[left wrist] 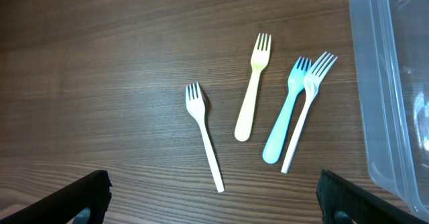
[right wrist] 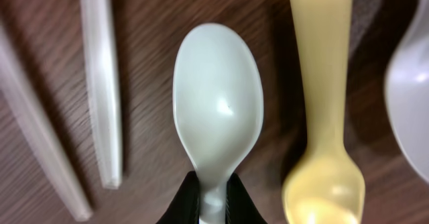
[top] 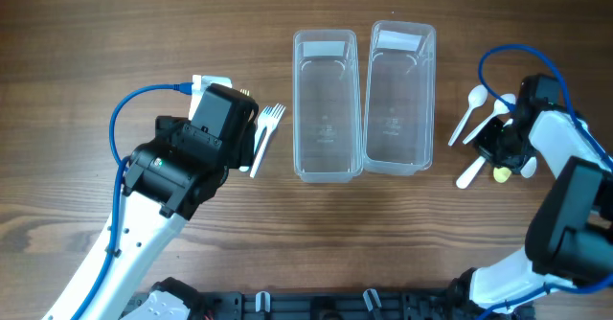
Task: Pack container
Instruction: 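Grasp a white spoon with the right gripper, then place the white spoon into the right container and release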
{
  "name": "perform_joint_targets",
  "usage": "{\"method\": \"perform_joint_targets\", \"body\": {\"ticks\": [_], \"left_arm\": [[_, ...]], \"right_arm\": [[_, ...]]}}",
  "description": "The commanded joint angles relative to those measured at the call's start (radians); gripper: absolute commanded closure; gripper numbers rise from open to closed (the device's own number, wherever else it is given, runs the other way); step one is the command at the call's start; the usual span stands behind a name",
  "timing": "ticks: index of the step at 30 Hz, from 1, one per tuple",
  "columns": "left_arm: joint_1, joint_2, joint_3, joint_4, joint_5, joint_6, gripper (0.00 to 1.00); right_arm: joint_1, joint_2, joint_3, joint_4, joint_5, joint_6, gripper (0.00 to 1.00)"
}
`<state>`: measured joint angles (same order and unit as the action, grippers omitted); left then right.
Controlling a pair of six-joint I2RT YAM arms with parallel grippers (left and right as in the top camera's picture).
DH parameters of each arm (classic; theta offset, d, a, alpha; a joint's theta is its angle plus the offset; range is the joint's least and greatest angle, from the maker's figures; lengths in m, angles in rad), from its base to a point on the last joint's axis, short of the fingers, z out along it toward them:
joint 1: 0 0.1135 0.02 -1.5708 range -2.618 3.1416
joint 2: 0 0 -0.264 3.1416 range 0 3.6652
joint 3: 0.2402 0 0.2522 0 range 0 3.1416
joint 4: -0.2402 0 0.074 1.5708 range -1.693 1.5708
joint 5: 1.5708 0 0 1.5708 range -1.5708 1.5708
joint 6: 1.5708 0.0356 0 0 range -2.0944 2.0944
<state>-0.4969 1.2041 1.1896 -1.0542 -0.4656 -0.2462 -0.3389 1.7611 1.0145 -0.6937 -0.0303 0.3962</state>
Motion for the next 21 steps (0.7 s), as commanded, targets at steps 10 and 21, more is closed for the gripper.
{"method": "perform_joint_targets", "body": {"ticks": [10,21], "left_arm": [[0.005,-0.005,0.006,-0.002,0.012,-0.013,0.0],[0.005,-0.005,0.006,-0.002,0.012,-0.013,0.0]], "right_arm": [[0.14,-0.638,0.006,0.079,-0.352,-0.039,0.96],[0.451,-0.378,0.006,0.209,-0.225,-0.119,0.96]]}}
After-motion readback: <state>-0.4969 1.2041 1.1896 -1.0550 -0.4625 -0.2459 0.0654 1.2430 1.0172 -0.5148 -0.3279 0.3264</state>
